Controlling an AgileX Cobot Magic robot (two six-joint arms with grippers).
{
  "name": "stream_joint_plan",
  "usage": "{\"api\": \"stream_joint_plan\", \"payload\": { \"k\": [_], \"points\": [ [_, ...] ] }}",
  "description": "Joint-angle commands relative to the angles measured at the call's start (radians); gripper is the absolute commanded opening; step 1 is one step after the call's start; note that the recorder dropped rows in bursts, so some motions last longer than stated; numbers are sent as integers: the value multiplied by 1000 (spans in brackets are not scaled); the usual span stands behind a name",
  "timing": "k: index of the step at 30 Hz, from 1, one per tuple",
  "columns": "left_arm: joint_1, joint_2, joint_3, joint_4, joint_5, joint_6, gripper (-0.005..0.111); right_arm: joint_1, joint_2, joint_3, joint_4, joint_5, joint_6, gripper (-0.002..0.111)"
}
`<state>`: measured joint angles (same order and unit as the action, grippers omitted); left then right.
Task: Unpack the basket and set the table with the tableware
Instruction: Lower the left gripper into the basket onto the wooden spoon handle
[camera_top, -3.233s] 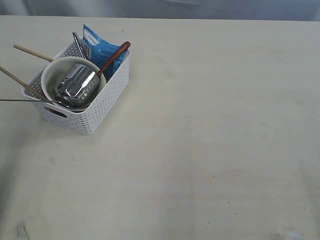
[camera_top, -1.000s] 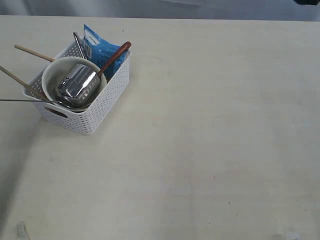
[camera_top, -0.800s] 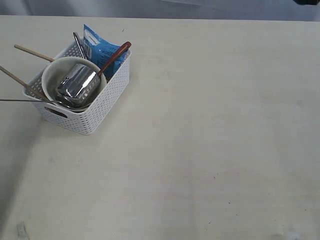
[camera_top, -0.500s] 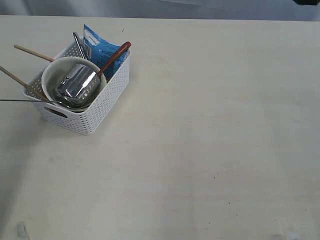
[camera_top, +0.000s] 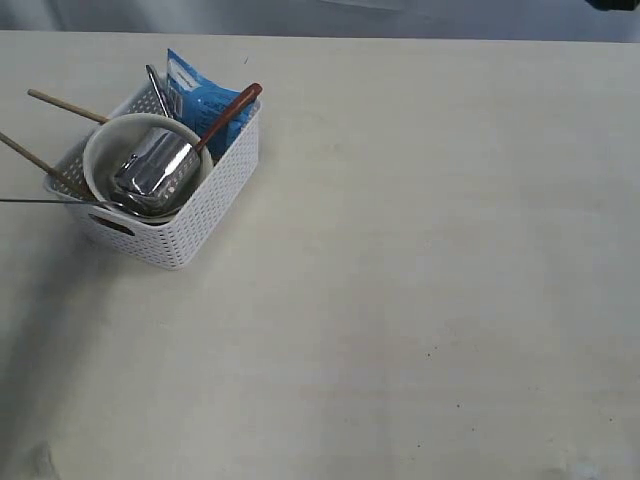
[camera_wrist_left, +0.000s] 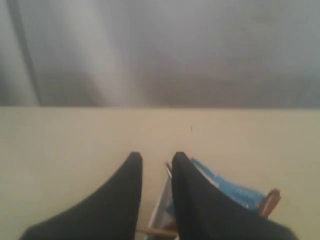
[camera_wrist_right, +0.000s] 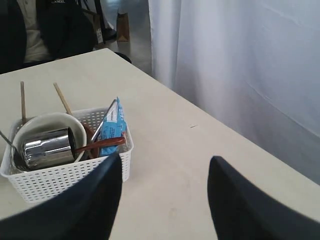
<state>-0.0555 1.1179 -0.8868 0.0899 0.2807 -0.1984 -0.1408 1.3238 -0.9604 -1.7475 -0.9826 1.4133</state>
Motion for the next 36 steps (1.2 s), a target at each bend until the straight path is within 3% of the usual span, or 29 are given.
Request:
{"api": "stream_joint_plan", "payload": {
  "k": [1,5,10,15,21,36],
  "points": [
    [-116,213,-116,4,87,153,31,-6,0,-4,3,-8,4,51],
    [-209,372,-227,6,176,217,45,-6,0,-4,3,-8,4,51],
    [-270,535,-359,4,326,360,49,-6,0,-4,3,-8,4,51],
    [-276,640,-454,-58,397,431,49,-6,0,-4,3,-8,4,51],
    [-276,695,-511,-286,484,662,49,-6,0,-4,3,-8,8,51],
    [-274,699,-512,-278,464,663,49,-6,0,-4,3,-8,8,51]
  ]
}}
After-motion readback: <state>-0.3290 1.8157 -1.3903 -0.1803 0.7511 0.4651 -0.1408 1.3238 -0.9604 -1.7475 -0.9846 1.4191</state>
